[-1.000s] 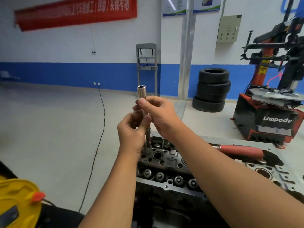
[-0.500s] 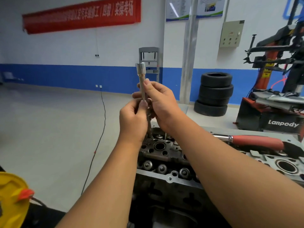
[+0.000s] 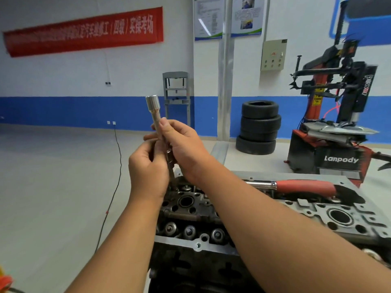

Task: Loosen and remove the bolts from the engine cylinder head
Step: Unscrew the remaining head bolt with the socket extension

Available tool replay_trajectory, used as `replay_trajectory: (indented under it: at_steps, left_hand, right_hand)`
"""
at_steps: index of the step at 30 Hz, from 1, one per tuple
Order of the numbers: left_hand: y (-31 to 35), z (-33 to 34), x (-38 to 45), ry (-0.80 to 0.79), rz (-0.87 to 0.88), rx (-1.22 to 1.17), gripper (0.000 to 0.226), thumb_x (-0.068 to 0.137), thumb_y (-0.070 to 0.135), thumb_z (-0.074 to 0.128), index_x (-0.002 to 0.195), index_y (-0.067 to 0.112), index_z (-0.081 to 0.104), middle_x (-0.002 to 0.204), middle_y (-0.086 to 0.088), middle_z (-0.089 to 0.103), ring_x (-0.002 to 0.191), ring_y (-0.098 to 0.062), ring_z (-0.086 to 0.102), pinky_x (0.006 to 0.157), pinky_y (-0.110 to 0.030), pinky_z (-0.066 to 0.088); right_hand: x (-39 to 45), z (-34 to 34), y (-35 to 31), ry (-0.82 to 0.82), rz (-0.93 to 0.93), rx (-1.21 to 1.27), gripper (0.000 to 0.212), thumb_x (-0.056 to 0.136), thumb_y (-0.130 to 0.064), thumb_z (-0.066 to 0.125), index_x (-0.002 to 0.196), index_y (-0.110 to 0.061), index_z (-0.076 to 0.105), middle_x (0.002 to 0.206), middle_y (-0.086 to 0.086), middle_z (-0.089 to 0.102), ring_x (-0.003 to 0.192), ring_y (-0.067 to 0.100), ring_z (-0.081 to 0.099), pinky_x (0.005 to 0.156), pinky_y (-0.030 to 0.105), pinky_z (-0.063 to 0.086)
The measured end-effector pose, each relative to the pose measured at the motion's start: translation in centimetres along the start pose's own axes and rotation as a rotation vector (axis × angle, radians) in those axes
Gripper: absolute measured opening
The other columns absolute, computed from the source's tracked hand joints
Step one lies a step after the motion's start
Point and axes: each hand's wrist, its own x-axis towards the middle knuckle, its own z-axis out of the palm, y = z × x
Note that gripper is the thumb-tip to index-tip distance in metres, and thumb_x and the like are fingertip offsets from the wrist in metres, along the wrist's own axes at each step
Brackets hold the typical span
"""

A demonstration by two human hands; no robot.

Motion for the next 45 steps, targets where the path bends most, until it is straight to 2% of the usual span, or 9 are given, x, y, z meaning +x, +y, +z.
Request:
replay_trajectory:
  at_steps: [4, 10, 16, 22, 29, 32, 35, 40, 45]
  left_hand:
    - [-0.24, -0.16, 0.16, 0.031, 0.051, 0.03, 0.015, 0.103, 0.023, 0.066, 0.094, 0.033, 0.073, 0.085, 0.016, 0.077, 0.08, -0.007, 0.076, 0.066, -0.018, 0.059]
    - [-0.51, 0.0, 0.07, -0.023, -0.061, -0.007, 0.036, 0.111, 0.029, 0.047, 0.087, 0.031, 0.075, 0.078, 0.008, 0.075, 0.078, -0.01, 0.072, 0.072, -0.034, 0.06]
    - [-0.36, -0.07, 0.06, 0.021, 0.046, 0.032, 0.015, 0.103, 0.027, 0.066, 0.092, 0.034, 0.073, 0.085, 0.015, 0.078, 0.081, -0.008, 0.076, 0.067, -0.018, 0.059]
    - [-0.54, 0.08, 0.1, 0.001, -0.068, -0.031, 0.035, 0.108, 0.03, 0.05, 0.084, 0.031, 0.076, 0.08, 0.007, 0.076, 0.081, -0.014, 0.073, 0.081, -0.044, 0.063]
    - [-0.21, 0.08, 0.08, 0.062, -0.006, 0.014, 0.012, 0.103, 0.03, 0.067, 0.093, 0.031, 0.073, 0.083, 0.015, 0.077, 0.081, -0.005, 0.075, 0.07, -0.023, 0.062]
    - [0.02, 0.18, -0.15, 0.028, -0.086, -0.081, 0.025, 0.11, 0.03, 0.051, 0.099, 0.034, 0.074, 0.091, 0.009, 0.078, 0.093, -0.01, 0.076, 0.081, -0.03, 0.063]
    - [0.06, 0.24, -0.17, 0.043, -0.071, 0.013, 0.026, 0.11, 0.027, 0.052, 0.095, 0.031, 0.072, 0.086, 0.008, 0.076, 0.087, -0.01, 0.074, 0.078, -0.03, 0.061]
    - [0.14, 0.03, -0.16, 0.09, 0.008, 0.041, 0.01, 0.102, 0.025, 0.067, 0.095, 0.03, 0.072, 0.087, 0.009, 0.076, 0.083, -0.003, 0.074, 0.072, -0.02, 0.06]
    - [0.3, 0.45, -0.31, 0.038, -0.094, -0.053, 0.031, 0.112, 0.027, 0.048, 0.093, 0.031, 0.073, 0.083, 0.011, 0.076, 0.084, -0.004, 0.073, 0.073, -0.023, 0.059]
  right_hand:
    - [0.15, -0.25, 0.29, -0.021, -0.019, 0.03, 0.021, 0.101, -0.031, 0.066, 0.101, -0.01, 0.065, 0.109, 0.016, 0.077, 0.092, 0.024, 0.073, 0.091, 0.053, 0.061]
    - [0.32, 0.02, -0.02, 0.021, 0.033, -0.009, 0.045, 0.107, -0.043, 0.052, 0.103, -0.005, 0.074, 0.1, 0.008, 0.074, 0.075, 0.012, 0.066, 0.054, 0.024, 0.053]
    - [0.25, -0.46, 0.09, -0.027, 0.002, 0.048, 0.02, 0.1, -0.033, 0.068, 0.096, -0.013, 0.067, 0.111, 0.016, 0.076, 0.094, 0.024, 0.071, 0.092, 0.055, 0.06]
    - [0.18, -0.07, -0.37, -0.016, 0.038, -0.011, 0.04, 0.107, -0.045, 0.052, 0.102, -0.012, 0.075, 0.103, 0.002, 0.077, 0.084, 0.011, 0.071, 0.061, 0.025, 0.056]
    - [-0.06, -0.19, -0.25, -0.07, 0.011, 0.001, 0.024, 0.104, -0.033, 0.062, 0.092, -0.013, 0.071, 0.112, 0.017, 0.076, 0.093, 0.022, 0.07, 0.084, 0.042, 0.062]
    - [-0.17, 0.11, -0.4, -0.058, 0.023, -0.031, 0.037, 0.107, -0.039, 0.053, 0.103, -0.008, 0.074, 0.112, 0.015, 0.075, 0.087, 0.018, 0.068, 0.064, 0.031, 0.058]
    - [-0.04, 0.02, -0.39, -0.041, 0.044, -0.016, 0.036, 0.106, -0.041, 0.054, 0.107, -0.01, 0.073, 0.112, 0.01, 0.076, 0.088, 0.014, 0.07, 0.064, 0.027, 0.056]
    - [0.09, 0.05, 0.01, -0.086, -0.004, 0.06, 0.013, 0.102, -0.021, 0.065, 0.1, -0.009, 0.066, 0.114, 0.018, 0.075, 0.095, 0.023, 0.071, 0.093, 0.045, 0.06]
    - [0.21, 0.02, -0.19, -0.047, 0.02, -0.008, 0.029, 0.108, -0.034, 0.054, 0.104, -0.011, 0.072, 0.109, 0.011, 0.075, 0.095, 0.021, 0.07, 0.08, 0.042, 0.058]
